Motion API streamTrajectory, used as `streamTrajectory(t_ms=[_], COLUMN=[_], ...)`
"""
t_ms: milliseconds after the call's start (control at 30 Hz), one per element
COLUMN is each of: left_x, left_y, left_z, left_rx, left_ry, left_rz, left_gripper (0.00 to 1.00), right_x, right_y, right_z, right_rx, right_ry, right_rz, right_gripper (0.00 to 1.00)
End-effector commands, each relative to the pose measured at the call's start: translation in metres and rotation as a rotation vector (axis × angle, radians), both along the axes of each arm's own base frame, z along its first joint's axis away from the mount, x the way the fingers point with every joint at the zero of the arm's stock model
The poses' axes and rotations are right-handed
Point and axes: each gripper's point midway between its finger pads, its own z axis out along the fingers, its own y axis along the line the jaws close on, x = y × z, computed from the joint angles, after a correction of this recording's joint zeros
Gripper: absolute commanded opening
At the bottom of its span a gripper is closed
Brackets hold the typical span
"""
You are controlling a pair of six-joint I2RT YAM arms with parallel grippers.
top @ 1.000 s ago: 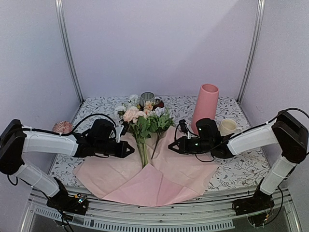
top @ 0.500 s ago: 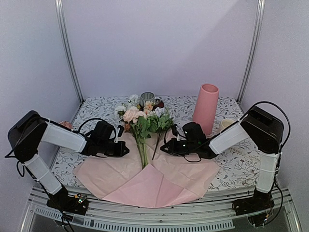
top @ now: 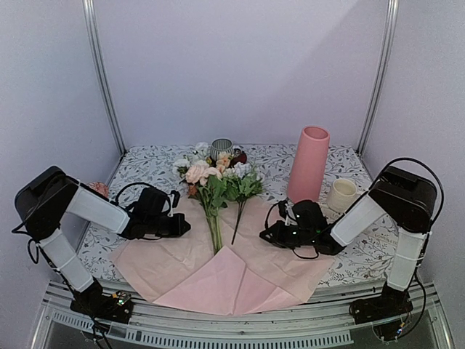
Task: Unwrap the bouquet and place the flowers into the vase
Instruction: Move the 1/4-folded wrapping paper to the center of the board.
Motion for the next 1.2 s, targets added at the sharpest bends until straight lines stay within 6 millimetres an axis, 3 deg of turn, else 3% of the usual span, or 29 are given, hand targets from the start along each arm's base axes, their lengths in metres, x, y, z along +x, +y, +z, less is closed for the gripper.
streamTrajectory(t_ms=[0, 200, 800, 1000, 1167], left_x=[-0.011, -0.007, 0.059, 0.052, 0.022], left_y=[0.025, 0.031, 0.038, 0.040, 0.003], left_z=[-0.023, -0.027, -0.034, -0.012, 0.026], left_rx=[0.049, 0.047, -0.026, -0.065, -0.173], left_ry=[0.054, 0.055, 0.053, 0.002, -0.067], left_rz=[0.066, 0.093, 0.133, 0.124, -0.102], left_gripper=[0.00, 0.00, 0.00, 0.00, 0.05], right_x=[-0.008, 0.002, 0.076, 0.078, 0.062], right_y=[-0.044, -0.064, -0.080, -0.075, -0.055], right_z=[-0.031, -0.035, -0.046, -0.007, 0.038], right_rx=[-0.112, -0.130, -0.233, -0.212, -0.192], right_ry=[0.073, 0.073, 0.052, -0.047, -0.182], right_rz=[-0.090, -0.128, -0.204, -0.155, -0.013], right_gripper=[0.02, 0.02, 0.02, 0.02, 0.08])
